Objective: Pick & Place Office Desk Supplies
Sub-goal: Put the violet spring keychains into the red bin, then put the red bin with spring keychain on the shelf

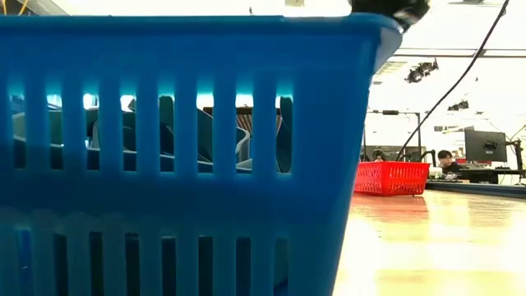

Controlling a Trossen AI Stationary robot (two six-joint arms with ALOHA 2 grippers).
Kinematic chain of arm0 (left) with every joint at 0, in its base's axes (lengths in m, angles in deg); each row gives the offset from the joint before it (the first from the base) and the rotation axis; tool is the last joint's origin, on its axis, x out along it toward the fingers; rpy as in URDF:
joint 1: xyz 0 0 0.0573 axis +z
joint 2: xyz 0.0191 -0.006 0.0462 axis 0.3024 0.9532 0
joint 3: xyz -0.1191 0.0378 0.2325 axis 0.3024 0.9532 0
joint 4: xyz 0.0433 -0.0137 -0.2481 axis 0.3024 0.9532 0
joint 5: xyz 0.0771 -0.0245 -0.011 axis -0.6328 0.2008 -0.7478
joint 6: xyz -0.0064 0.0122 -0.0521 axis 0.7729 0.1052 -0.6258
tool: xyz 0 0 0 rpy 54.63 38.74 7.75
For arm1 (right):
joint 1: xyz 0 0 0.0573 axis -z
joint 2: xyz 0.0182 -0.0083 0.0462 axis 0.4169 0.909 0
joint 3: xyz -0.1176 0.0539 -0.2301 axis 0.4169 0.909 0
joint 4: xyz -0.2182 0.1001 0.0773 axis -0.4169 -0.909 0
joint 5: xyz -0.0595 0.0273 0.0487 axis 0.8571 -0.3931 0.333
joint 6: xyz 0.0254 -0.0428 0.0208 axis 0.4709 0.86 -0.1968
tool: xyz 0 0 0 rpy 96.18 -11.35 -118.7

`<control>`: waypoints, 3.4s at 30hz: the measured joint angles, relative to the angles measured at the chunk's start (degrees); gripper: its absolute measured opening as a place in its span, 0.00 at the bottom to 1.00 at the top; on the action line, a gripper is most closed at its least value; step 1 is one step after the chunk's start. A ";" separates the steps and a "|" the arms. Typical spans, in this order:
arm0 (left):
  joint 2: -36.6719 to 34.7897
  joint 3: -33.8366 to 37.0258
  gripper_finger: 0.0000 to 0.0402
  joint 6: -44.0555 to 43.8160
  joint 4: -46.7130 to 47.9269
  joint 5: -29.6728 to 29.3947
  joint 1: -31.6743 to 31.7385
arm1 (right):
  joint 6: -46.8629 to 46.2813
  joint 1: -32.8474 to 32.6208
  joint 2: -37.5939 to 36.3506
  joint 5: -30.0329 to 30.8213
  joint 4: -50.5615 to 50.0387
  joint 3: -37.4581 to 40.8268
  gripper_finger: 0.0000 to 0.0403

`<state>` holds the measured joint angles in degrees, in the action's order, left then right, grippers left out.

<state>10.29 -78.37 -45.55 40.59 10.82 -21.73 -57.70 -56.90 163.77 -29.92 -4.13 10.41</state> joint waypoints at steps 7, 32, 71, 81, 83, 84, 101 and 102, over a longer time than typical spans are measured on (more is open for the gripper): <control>0.00 0.02 0.59 -0.19 -0.04 0.05 0.02 | -35.74 0.80 -6.77 -2.04 -37.62 0.00 0.12; 0.00 0.02 0.59 -9.57 -0.62 0.16 0.06 | 0.14 43.08 -10.75 -18.04 -26.74 8.11 0.12; 0.00 0.02 0.59 -6.34 -0.86 -2.13 2.54 | 9.83 53.39 -14.05 -14.29 -18.05 11.95 0.70; 0.00 0.02 0.59 -5.91 -0.87 -2.09 5.66 | 9.35 53.28 -28.92 -7.79 -22.95 11.96 0.70; 0.00 0.02 0.59 -6.05 -1.17 -2.11 6.37 | 9.35 51.43 -31.98 -9.15 -22.91 11.96 0.70; 0.00 0.02 0.59 -6.15 -1.49 -2.11 6.69 | 9.53 50.23 -33.48 -9.90 -22.90 11.96 0.70; 0.00 0.02 0.59 -2.40 -5.05 -3.64 12.25 | 16.11 24.63 -44.61 -21.07 -14.83 11.96 0.70; 0.00 0.02 0.59 -2.63 -5.11 -3.64 12.54 | 16.42 24.11 -44.39 -21.97 -14.75 11.96 0.70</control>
<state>10.29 -78.34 -48.18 35.48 7.18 -9.19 -41.28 -32.79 119.38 -51.89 -18.88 22.37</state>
